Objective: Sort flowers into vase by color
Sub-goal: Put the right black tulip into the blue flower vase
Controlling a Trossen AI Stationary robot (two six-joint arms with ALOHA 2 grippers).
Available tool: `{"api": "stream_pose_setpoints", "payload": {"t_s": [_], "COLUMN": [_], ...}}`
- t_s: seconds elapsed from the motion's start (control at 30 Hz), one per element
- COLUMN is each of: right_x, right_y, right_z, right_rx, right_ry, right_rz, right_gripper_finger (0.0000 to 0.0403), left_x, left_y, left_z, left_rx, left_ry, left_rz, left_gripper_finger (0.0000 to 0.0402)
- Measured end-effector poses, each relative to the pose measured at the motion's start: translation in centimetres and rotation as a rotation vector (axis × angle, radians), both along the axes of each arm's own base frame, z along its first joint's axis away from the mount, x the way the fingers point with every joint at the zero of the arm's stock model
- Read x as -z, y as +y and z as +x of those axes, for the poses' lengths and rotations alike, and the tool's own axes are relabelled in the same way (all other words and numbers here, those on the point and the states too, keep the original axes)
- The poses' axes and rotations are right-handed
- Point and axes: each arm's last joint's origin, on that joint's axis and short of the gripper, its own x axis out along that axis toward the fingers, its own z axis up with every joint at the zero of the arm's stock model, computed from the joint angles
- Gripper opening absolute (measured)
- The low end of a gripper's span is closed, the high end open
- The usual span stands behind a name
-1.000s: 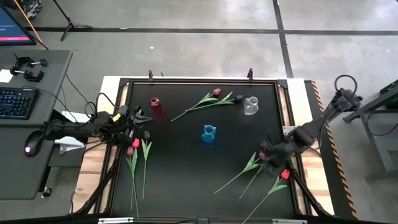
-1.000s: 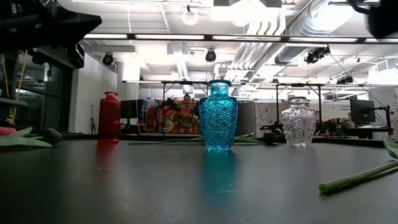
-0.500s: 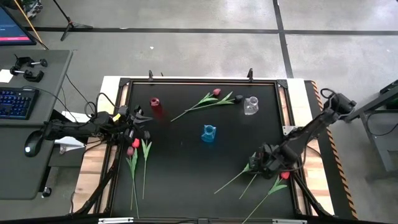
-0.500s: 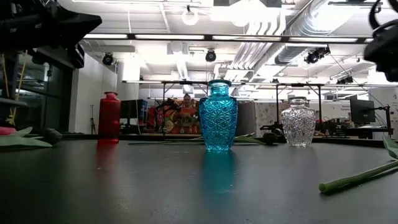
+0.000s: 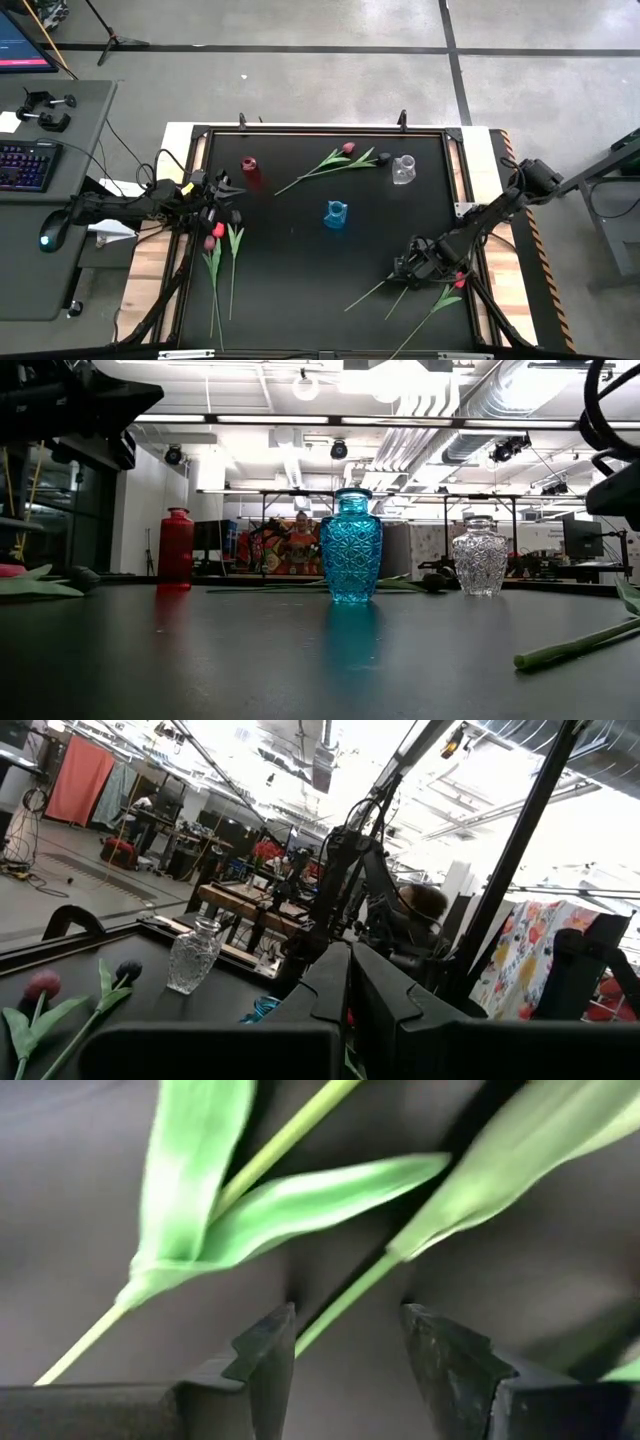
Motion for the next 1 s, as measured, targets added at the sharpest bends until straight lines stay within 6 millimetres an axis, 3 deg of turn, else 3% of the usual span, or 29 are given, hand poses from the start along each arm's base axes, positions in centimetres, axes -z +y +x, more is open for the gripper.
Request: {"api": "stream_pose_setpoints", "payload": {"t_s": [0.23, 0.37, 0.5, 0.63, 0.77, 0.9, 1.0], "right_x": [0.2, 0.6, 0.9, 0.5, -2.2, -6.9, -10.6], "right_y": [-1.3, -1.5, -1.3, -0.8, -0.1, 0.8, 1.1], "right_z": [-0.1, 0.0, -0.2, -0.8, -2.3, -2.9, -2.8], "right_rx": [0.036, 0.037, -0.008, -0.100, -0.248, -0.470, -0.627], "right_ry": [0.071, 0.088, 0.103, 0.086, 0.126, 0.008, -0.219], "right_rz": [-0.074, -0.094, -0.117, -0.122, -0.129, -0.074, -0.077], "right_gripper_finger": [0.0167, 0.0114, 0.0026, 0.0013, 0.0003, 0.0001, 0.0001], "left_x": [0.0, 0.0, 0.0, 0.0, 0.0, 0.0, 0.1], "left_y": [0.0, 0.0, 0.0, 0.0, 0.0, 0.0, 0.0], "left_z": [0.0, 0.0, 0.0, 0.0, 0.0, 0.0, 0.0], "left_rx": [0.000, 0.000, 0.000, 0.000, 0.000, 0.000, 0.000], "left_ry": [0.000, 0.000, 0.000, 0.000, 0.000, 0.004, 0.008], "left_rz": [0.000, 0.000, 0.000, 0.000, 0.000, 0.000, 0.000], "left_gripper_finger": [0.0003, 0.0003, 0.0003, 0.0003, 0.0003, 0.0003, 0.0003]}}
